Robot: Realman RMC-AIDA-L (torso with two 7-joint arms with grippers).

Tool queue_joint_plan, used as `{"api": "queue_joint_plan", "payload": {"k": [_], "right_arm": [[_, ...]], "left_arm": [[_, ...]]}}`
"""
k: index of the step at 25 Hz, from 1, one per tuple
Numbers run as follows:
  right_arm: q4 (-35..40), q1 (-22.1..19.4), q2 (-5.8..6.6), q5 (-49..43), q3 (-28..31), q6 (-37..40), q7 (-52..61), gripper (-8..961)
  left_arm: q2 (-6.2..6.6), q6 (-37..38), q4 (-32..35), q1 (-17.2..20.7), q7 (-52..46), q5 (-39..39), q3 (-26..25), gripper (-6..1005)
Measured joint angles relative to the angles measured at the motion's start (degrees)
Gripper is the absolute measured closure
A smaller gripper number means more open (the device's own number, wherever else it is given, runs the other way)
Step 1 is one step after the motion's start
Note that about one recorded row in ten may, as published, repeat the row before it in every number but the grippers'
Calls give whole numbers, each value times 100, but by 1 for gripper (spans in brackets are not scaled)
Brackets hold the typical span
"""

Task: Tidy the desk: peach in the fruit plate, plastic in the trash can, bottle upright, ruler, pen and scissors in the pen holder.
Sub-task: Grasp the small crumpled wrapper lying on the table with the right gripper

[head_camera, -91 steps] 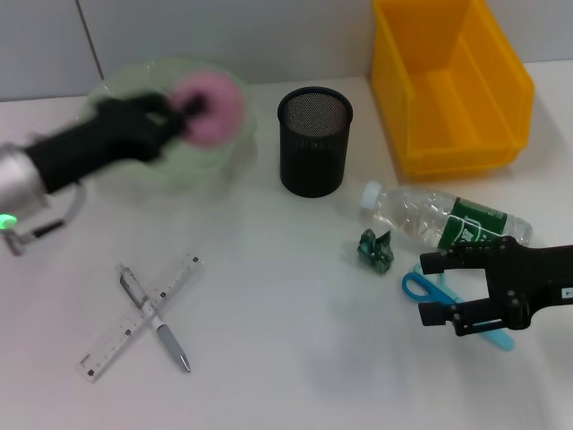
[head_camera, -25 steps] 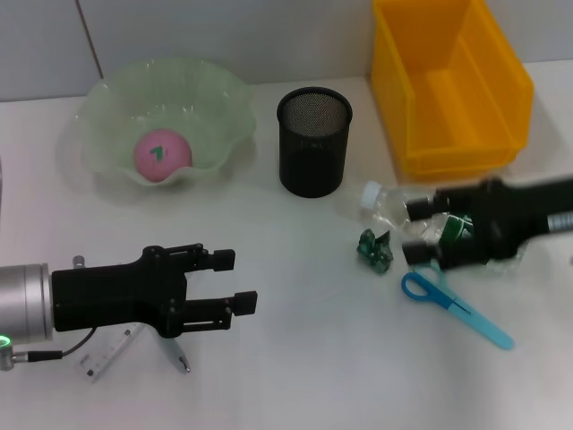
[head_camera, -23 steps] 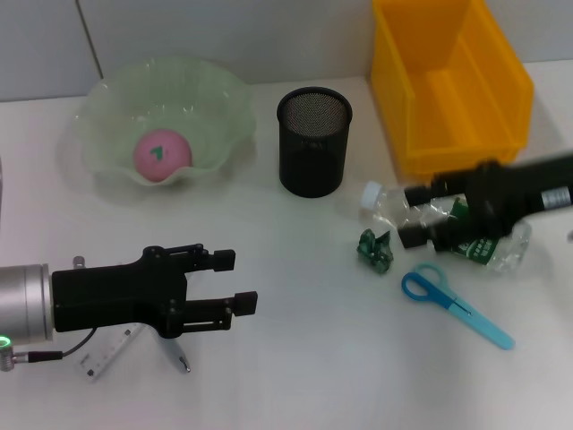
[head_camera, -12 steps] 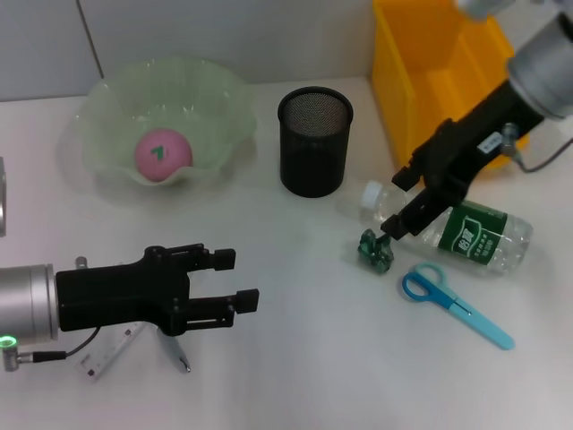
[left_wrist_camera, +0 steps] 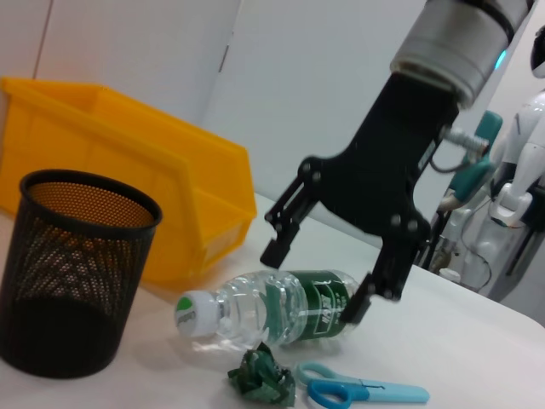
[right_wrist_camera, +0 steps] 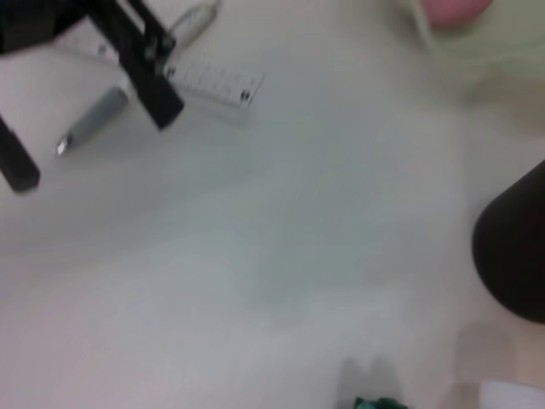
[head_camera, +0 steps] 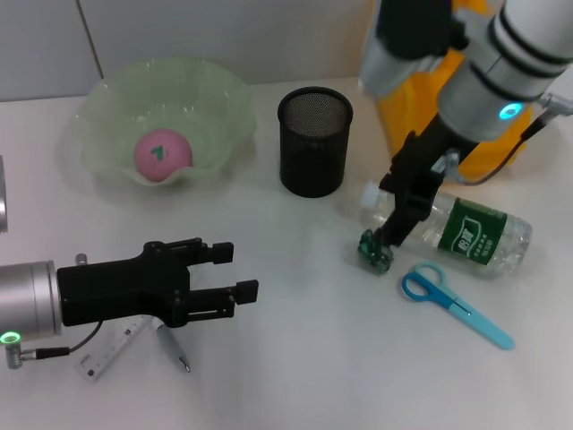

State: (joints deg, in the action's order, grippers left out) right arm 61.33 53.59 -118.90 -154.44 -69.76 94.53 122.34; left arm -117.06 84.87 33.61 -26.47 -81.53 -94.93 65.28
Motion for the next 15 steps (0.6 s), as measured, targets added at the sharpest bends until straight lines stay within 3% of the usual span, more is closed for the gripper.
{"api": "queue_joint_plan", "payload": {"k": [7,15], "right_arm": [[-712,41,-52,63,-717,-814,0,140],[-1075,63,-62,188,-1113,-1296,1,141]], "left_arm": [[-1,-11,-3,3,-18,-5,-56,246],[2,-57,-6,26,-20,-7,-60,246]]}}
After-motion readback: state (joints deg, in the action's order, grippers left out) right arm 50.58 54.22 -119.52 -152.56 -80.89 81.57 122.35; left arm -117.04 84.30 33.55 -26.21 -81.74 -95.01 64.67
